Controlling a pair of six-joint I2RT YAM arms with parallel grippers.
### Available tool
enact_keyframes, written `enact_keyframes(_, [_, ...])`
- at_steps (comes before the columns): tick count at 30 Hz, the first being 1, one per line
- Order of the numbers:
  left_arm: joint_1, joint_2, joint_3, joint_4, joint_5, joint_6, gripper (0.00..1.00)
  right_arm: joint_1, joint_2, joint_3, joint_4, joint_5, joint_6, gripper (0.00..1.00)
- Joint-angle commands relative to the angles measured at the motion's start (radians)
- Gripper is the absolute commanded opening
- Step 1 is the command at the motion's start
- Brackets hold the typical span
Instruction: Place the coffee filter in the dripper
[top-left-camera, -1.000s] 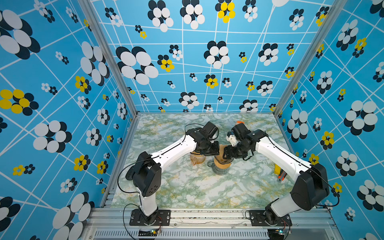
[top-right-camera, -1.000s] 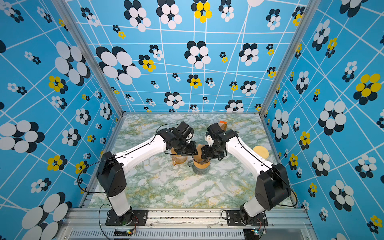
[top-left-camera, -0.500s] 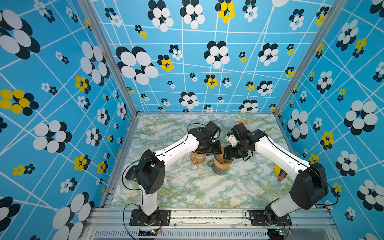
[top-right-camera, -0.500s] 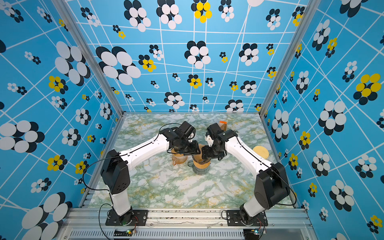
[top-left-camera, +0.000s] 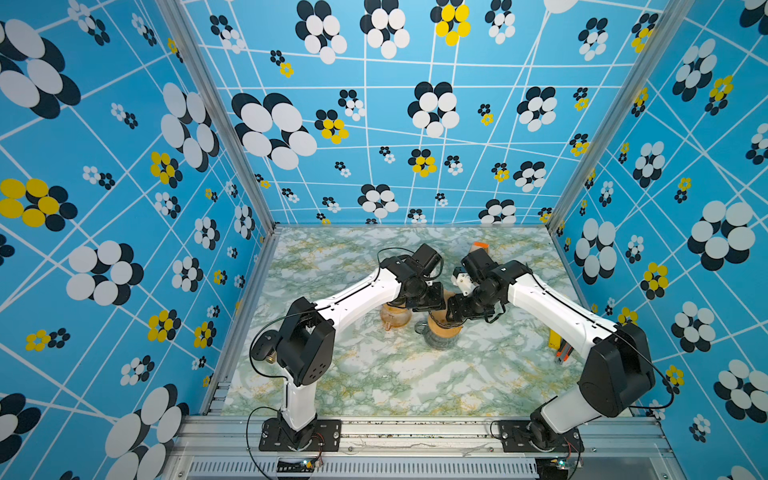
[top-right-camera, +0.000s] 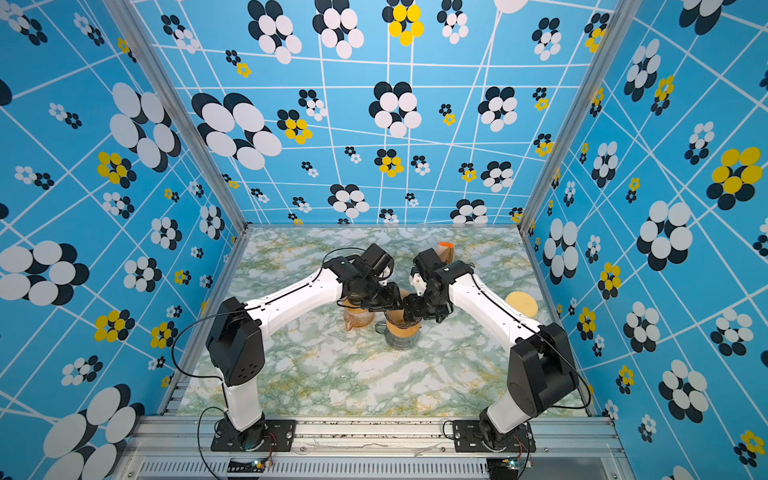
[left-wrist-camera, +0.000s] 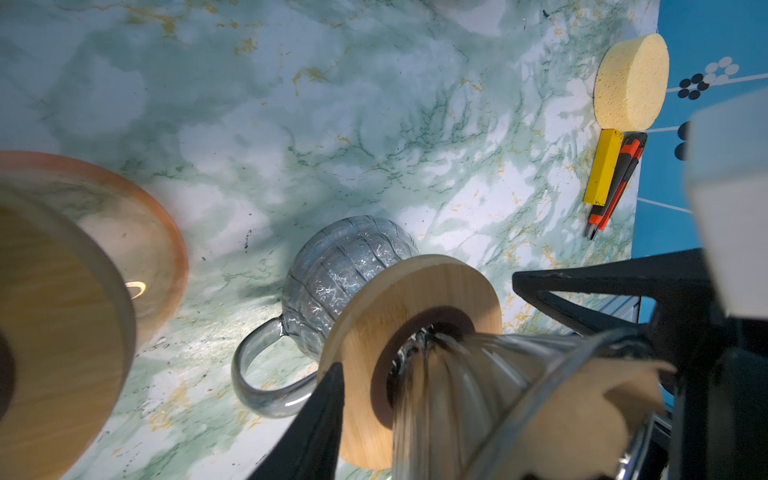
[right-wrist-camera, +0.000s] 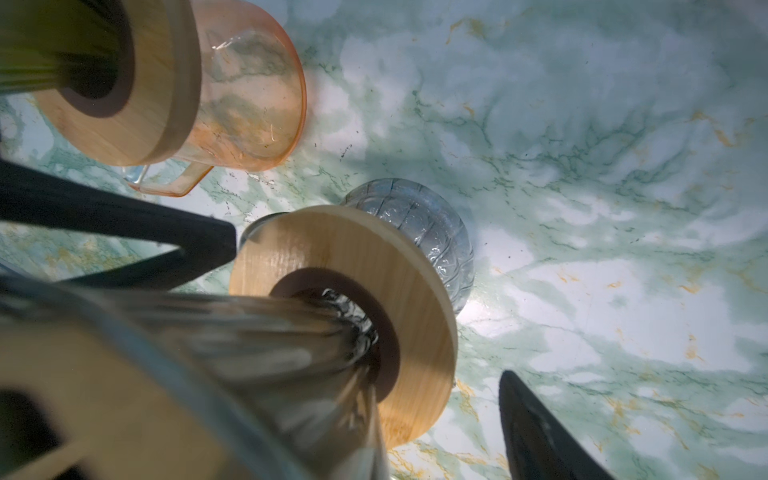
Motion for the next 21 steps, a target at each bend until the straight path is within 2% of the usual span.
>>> enact_keyframes(1, [-0.003, 0.024, 0.028, -0.020, -0.022, 0.023, 0.47, 0.007, 0.007, -0.015, -0.005, -0.012, -0.014, 0.71])
enact_keyframes(14, [-0.002, 0.043, 0.037, -0.034, -0.026, 0.020, 0.47, 0.007, 0.014, -0.007, -0.023, 0.028, -0.015, 0.72])
enact_keyframes(21, [-0.003, 0.037, 0.047, -0.040, -0.027, 0.023, 0.47, 0.007, -0.033, 0.031, -0.021, 0.007, 0.007, 0.72])
